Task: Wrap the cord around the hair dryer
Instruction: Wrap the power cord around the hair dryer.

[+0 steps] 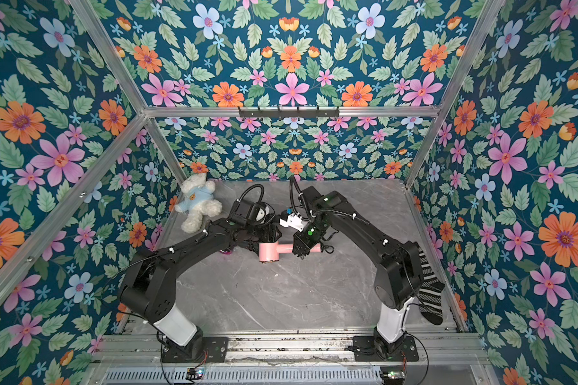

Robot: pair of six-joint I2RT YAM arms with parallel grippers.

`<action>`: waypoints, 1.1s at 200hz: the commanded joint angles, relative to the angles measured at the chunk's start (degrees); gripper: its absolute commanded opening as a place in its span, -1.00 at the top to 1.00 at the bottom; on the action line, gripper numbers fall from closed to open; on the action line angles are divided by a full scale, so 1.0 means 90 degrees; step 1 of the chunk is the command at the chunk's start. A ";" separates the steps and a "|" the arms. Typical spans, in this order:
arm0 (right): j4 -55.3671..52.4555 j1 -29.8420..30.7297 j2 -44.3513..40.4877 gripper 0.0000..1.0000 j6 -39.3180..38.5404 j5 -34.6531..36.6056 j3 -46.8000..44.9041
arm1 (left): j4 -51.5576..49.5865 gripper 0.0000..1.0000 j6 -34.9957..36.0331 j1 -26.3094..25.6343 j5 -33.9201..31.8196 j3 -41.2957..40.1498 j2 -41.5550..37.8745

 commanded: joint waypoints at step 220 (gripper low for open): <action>0.1643 -0.1552 -0.0532 1.00 -0.0727 -0.1984 -0.1628 | 0.7354 1.00 -0.1854 0.0296 0.4756 -0.3257 -0.0768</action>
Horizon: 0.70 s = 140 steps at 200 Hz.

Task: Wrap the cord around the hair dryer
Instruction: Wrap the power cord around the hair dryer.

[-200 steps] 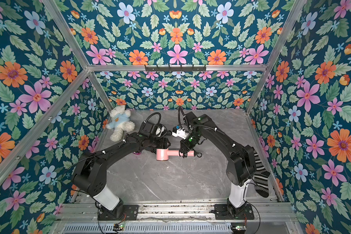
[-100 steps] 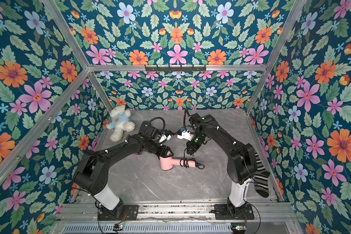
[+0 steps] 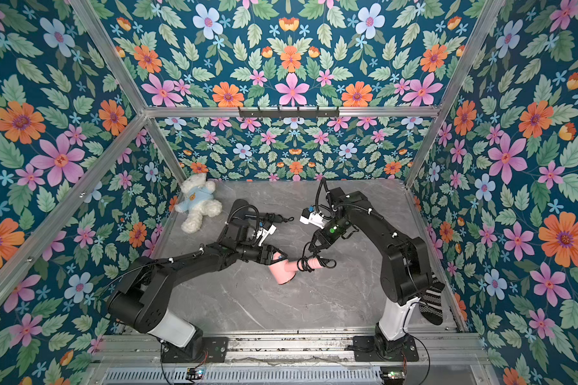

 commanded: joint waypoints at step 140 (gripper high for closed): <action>0.7263 -0.0036 -0.3010 1.00 0.5887 0.1451 -0.3633 | 0.7723 1.00 -0.4534 -0.1477 -0.3741 -0.0931 -0.0093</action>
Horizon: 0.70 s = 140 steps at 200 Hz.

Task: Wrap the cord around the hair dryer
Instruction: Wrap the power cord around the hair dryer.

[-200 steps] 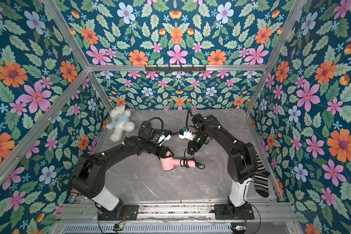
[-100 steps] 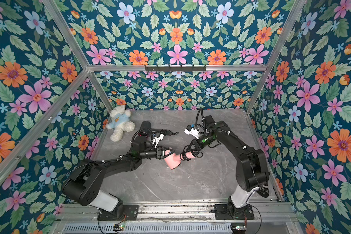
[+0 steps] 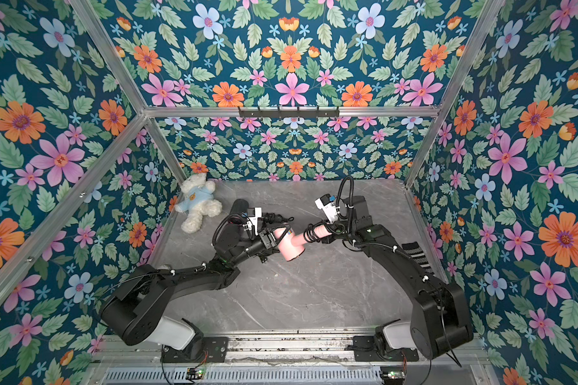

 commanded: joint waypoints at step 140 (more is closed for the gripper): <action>0.0108 0.2308 -0.1395 1.00 0.1712 0.6720 -0.0853 | 0.1608 1.00 -0.2108 -0.1455 -0.4513 -0.0578 0.0084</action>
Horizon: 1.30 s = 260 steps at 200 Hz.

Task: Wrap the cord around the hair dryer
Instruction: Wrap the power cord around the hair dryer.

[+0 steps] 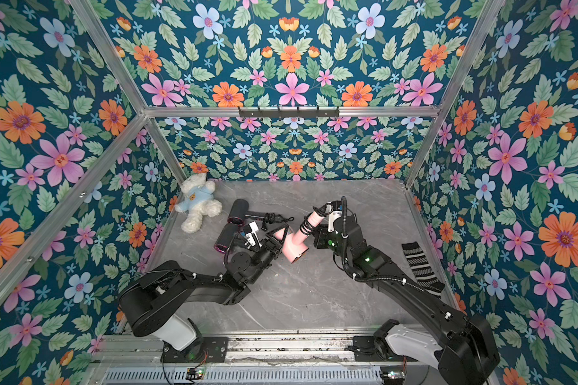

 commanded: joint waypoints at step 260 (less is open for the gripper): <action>-0.2850 0.1940 0.1028 1.00 -0.1884 0.1473 0.1219 | -0.8273 1.00 0.0453 -0.0220 -0.1831 0.2036 -0.2158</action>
